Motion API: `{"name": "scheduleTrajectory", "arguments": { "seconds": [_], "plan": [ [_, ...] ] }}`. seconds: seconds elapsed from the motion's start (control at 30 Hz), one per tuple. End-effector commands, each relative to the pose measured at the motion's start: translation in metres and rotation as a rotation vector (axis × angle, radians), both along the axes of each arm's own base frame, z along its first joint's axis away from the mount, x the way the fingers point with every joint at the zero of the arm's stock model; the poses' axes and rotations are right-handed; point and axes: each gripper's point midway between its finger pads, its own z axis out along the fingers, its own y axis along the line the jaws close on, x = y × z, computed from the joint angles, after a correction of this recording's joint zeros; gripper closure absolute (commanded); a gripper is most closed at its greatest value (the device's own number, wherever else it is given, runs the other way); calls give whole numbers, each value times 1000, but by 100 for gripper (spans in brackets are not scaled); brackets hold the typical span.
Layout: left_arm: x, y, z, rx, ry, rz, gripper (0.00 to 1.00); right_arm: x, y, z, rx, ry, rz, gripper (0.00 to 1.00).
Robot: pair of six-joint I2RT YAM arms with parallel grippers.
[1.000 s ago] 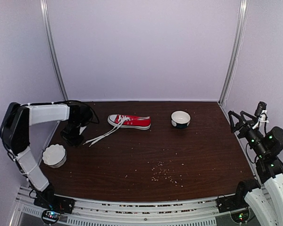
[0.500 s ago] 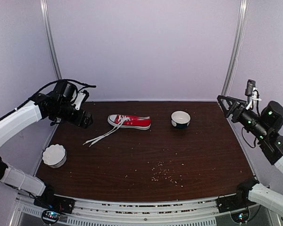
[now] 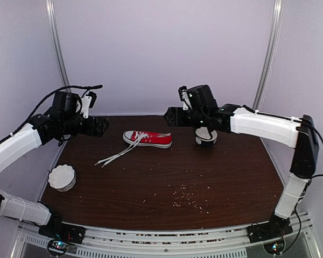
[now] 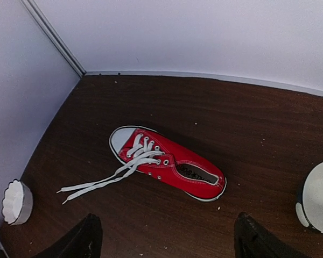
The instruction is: Tie the shoes
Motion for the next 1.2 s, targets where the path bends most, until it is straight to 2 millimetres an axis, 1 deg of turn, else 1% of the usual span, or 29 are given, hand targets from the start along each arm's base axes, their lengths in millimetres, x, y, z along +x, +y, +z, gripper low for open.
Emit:
{"name": "scheduleTrajectory", "arguments": {
  "seconds": [0.0, 0.1, 0.17, 0.23, 0.3, 0.37, 0.47, 0.57, 0.6, 0.67, 0.8, 1.0, 1.1, 1.17],
  "plan": [
    [4, -4, 6, -31, -65, -3, 8, 38, 23, -38, -31, 94, -84, 15],
    [6, -5, 3, 2, -39, -8, 8, 64, 32, -78, -34, 180, -143, 12],
    [7, -3, 4, 13, -40, -4, 8, 75, 30, -100, -20, 224, -172, 11],
    [6, -2, 5, 13, -53, -5, 8, 82, 23, -117, -12, 242, -206, 11],
    [5, 0, 7, 18, -69, 0, 8, 85, 17, -127, -18, 249, -230, 11],
    [6, 1, 9, 28, -77, 2, 8, 85, 16, -141, -36, 262, -233, 11],
    [6, 2, 9, 37, -78, 2, 8, 81, 26, -160, -20, 316, -193, 12],
    [7, 0, 2, 38, -61, -3, 8, 79, 30, -177, -5, 350, -189, 15],
    [8, -1, 0, 38, -54, -7, 8, 80, 29, -179, 0, 352, -191, 16],
    [8, -4, -2, 35, -42, -19, 8, 83, 28, -177, 22, 339, -199, 19],
    [10, -5, -6, 36, -34, -17, 8, 90, 27, -178, 91, 365, -204, 32],
    [10, -4, -5, 47, -39, -17, 8, 91, 34, -178, 140, 388, -194, 58],
    [10, -2, -2, 49, -50, -13, 8, 94, 31, -178, 154, 389, -202, 70],
    [10, -2, -2, 52, -53, -12, 8, 97, 28, -179, 173, 396, -204, 82]
  ]
}}
